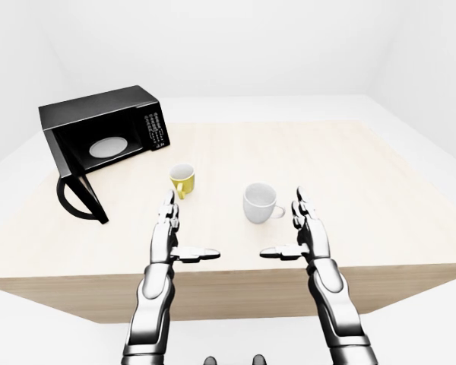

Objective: Close the microwave.

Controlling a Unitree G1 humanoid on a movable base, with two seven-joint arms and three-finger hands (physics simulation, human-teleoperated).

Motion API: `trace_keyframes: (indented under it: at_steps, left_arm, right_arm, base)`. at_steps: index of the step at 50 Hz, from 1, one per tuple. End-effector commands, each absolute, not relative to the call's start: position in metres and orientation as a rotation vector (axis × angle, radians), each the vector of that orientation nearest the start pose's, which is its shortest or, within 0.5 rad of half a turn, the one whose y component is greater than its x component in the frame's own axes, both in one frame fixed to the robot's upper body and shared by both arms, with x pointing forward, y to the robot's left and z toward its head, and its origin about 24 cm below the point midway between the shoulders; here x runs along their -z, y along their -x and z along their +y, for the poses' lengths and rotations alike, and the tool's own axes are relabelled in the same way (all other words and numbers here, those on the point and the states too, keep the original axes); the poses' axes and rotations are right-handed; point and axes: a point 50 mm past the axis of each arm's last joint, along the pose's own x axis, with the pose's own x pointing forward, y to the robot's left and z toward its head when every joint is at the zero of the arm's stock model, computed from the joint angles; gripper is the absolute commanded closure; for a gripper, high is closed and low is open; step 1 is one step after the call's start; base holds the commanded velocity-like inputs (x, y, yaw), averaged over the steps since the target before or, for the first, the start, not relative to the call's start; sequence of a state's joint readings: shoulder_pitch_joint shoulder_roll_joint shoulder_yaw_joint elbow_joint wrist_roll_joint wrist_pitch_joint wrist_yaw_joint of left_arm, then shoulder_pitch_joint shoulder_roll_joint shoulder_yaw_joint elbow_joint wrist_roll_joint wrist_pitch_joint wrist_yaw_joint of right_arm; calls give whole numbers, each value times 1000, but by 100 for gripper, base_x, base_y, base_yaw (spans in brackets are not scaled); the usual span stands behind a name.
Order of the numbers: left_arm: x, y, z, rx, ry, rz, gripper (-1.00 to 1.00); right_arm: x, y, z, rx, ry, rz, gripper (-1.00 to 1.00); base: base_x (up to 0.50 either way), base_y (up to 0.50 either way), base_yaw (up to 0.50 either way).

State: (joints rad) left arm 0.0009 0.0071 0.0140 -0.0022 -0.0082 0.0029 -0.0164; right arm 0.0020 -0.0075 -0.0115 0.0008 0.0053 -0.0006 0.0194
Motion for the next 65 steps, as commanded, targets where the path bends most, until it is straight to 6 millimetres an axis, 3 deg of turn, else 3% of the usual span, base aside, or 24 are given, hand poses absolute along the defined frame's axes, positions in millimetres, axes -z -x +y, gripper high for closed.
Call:
trace_keyframes:
  at_steps: [1, 15, 19, 20, 24, 28, 35, 48, 65]
  left_arm:
    - [-42, -252, 159, 9, 2, 3, -100]
    - [-41, -250, 155, 17, 1, 2, -100]
    - [-49, -246, 153, 27, -3, -12, -100]
    - [-53, -244, 154, 27, -2, -20, -100]
    - [-100, -222, 163, 4, 7, -202, -100]
    - [-141, -195, 173, -26, -2, -383, -100]
    - [-166, -176, 179, -44, 22, -505, -100]
    - [-168, -168, 178, -35, 22, -508, -100]
    - [-170, -164, 178, -28, 29, -517, -100]
  right_arm:
    - [-40, -252, -157, -24, 6, 7, -100]
    - [-35, -253, -153, -29, 9, 20, -100]
    - [-41, -249, -151, -31, 13, 19, -100]
    - [-48, -245, -151, -35, 10, 11, -100]
    - [-81, -232, -152, -9, 50, -119, -100]
    - [-126, -206, -148, -3, 82, -314, -100]
    - [-173, -172, -145, 5, 111, -524, -100]
    - [-181, -165, -144, 14, 117, -566, -100]
    - [-173, -171, -143, 16, 121, -527, -100]
  base:
    - [0, 0, 0]
    - [0, 0, 0]
    - [0, 0, 0]
    - [0, 0, 0]
    - [0, 0, 0]
    - [0, 0, 0]
    - [0, 0, 0]
    - [0, 0, 0]
    - [0, 0, 0]
